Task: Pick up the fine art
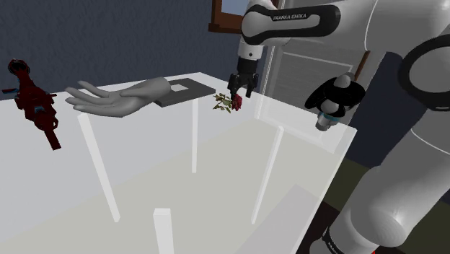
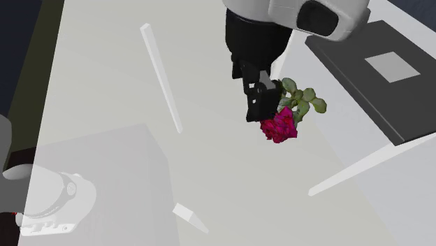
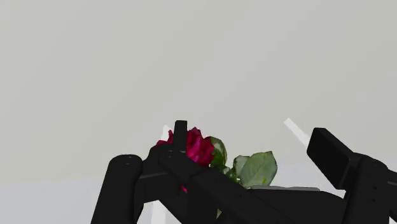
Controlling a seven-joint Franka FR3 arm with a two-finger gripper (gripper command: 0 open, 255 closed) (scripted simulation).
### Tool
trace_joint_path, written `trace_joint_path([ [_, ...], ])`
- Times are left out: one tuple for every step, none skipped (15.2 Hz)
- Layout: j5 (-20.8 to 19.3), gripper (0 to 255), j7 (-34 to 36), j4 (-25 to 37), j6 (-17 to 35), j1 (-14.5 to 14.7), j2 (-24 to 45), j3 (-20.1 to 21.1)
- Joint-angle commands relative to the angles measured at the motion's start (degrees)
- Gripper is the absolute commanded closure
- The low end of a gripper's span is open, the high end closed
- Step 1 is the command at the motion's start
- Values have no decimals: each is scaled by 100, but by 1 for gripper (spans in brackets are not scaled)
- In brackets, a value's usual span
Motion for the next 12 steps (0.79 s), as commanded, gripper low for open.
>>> trace_joint_path([
  [98,0,-92,588,-73,-4,508,-25],
  [149,0,-141,876,-115,-14,749,-37],
  [200,0,-187,1178,-167,-27,995,-46],
  [252,0,-231,1497,-230,-45,1247,-52],
  [305,0,-271,1835,-305,-65,1507,-55],
  [358,0,-309,2195,-393,-89,1775,-55],
  [411,0,-342,2582,-495,-115,2056,-54],
  [464,0,-370,3003,-616,-146,2352,-48],
  [511,0,-391,3414,-741,-178,2634,-39],
  [507,0,-397,3296,-650,-177,2607,-35],
  [505,0,-404,3181,-560,-172,2583,-33],
  [503,0,-412,3071,-472,-168,2561,-33],
])
